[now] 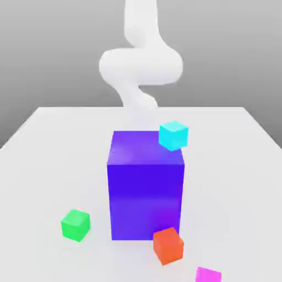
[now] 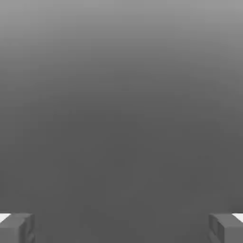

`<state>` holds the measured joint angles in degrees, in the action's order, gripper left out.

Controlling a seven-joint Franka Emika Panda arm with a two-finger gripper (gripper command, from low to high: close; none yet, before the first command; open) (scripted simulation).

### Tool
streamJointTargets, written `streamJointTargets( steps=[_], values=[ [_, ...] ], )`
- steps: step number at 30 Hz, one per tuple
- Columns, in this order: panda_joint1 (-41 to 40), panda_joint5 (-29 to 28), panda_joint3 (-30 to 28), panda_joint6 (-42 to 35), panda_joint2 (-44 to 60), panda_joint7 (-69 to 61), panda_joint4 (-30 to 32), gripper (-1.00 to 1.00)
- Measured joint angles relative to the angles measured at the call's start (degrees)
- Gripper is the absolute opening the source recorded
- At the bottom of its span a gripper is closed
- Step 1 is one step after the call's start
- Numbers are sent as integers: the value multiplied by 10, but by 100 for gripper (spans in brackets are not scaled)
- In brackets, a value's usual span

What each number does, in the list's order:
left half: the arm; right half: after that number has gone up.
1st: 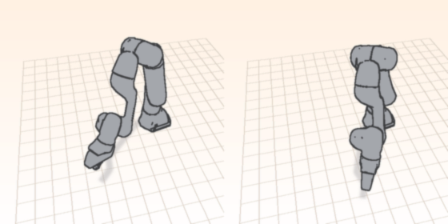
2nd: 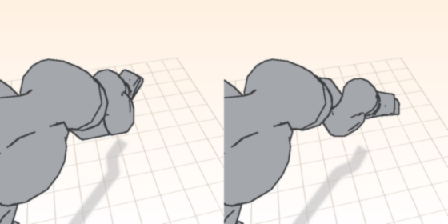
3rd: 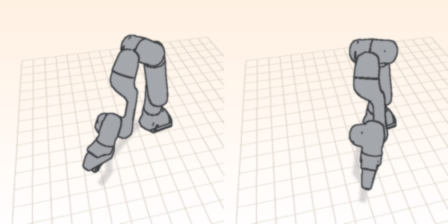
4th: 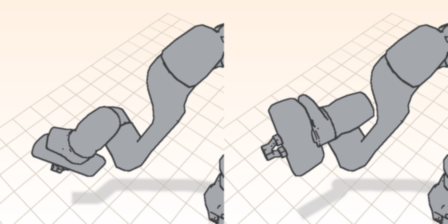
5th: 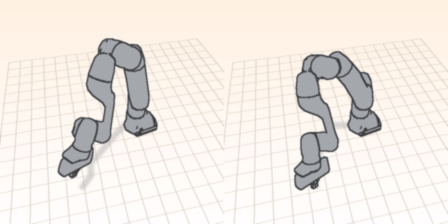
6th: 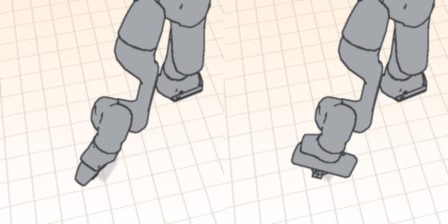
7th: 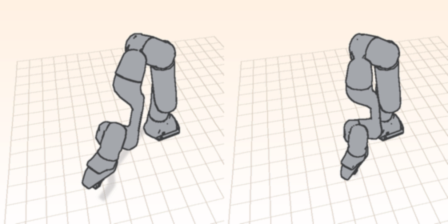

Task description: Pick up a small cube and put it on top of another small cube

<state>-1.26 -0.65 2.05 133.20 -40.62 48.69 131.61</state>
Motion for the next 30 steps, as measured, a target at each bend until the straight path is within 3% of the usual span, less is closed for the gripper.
streamJointTargets(
  steps=[15,23,30],
  values=[
    [-41,-77,101,84,315,199,-11,0],
    [-16,-111,108,130,480,300,-16,0],
    [11,-101,109,176,618,359,-20,0]
  ],
)
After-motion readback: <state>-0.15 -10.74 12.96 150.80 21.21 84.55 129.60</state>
